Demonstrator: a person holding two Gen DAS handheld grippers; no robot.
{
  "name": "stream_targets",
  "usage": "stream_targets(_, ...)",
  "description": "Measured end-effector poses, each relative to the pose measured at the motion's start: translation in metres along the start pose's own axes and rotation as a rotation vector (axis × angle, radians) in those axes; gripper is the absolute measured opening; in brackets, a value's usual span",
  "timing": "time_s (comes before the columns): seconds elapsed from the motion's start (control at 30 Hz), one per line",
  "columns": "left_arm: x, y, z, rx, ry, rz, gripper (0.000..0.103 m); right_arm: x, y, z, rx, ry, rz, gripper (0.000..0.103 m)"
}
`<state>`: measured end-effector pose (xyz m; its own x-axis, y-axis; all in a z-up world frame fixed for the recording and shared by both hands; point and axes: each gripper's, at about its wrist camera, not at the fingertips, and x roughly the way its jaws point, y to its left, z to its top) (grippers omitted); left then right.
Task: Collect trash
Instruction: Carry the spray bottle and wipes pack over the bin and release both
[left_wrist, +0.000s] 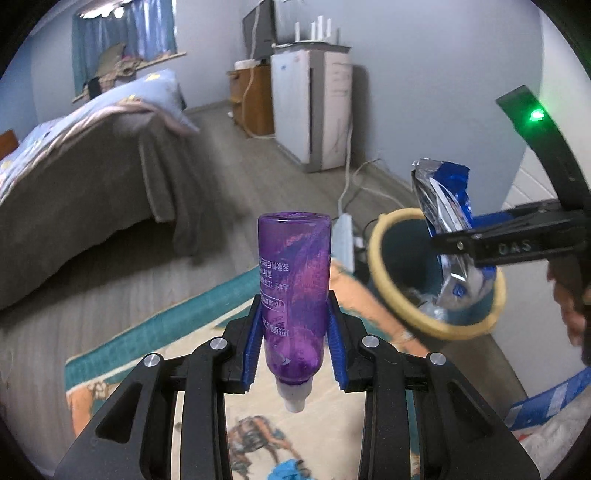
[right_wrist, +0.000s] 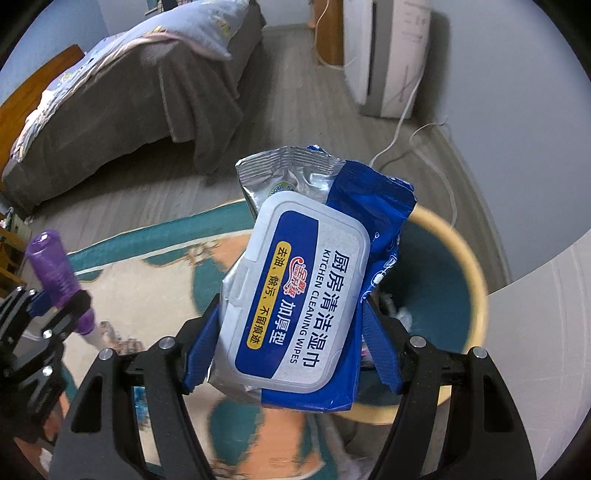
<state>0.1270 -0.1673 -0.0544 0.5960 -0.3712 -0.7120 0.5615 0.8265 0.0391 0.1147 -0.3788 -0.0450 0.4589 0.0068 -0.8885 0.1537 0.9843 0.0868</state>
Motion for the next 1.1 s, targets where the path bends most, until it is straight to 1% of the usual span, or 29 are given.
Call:
stream_targets(0.23, -0.003, -0.026, 0.003, 0.027, 0.003, -0.058, 0.034, -0.013, -0.042, -0.006, 0.031, -0.025, -0.023, 0.070)
stream_targets(0.33, -0.003, -0.041, 0.002, 0.052, 0.003, -0.084, 0.034, -0.016, -0.053, -0.010, 0.033, -0.029, -0.035, 0.070)
stream_targets(0.43, 0.001, -0.054, 0.001, 0.073, 0.010, -0.112, 0.034, -0.012, -0.067, -0.015, 0.034, -0.007, -0.049, 0.070)
stream_targets(0.53, 0.004, -0.069, 0.000, 0.095, 0.016, -0.141, 0.034, 0.001, -0.077, -0.020, 0.024, 0.032, -0.075, 0.070)
stream_targets(0.63, 0.008, -0.086, 0.000, 0.113, 0.026, -0.174, 0.034, 0.013, -0.091, -0.023, 0.038, 0.072, -0.084, 0.070)
stream_targets(0.77, 0.021, -0.110, 0.001, 0.127, 0.057, -0.226, 0.034, 0.029, -0.108, -0.027, 0.070, 0.111, -0.101, 0.070)
stream_targets(0.9, 0.044, -0.130, 0.002, 0.139, 0.102, -0.255, 0.034, 0.042, -0.121, -0.031, 0.088, 0.147, -0.131, 0.070)
stream_targets(1.0, 0.067, -0.141, 0.007, 0.134, 0.145, -0.262, 0.034, 0.046, -0.134, -0.032, 0.136, 0.148, -0.145, 0.070)
stream_targets(1.1, 0.084, -0.147, 0.015, 0.135, 0.151, -0.260, 0.034, 0.045, -0.145, -0.031, 0.180, 0.137, -0.147, 0.070)
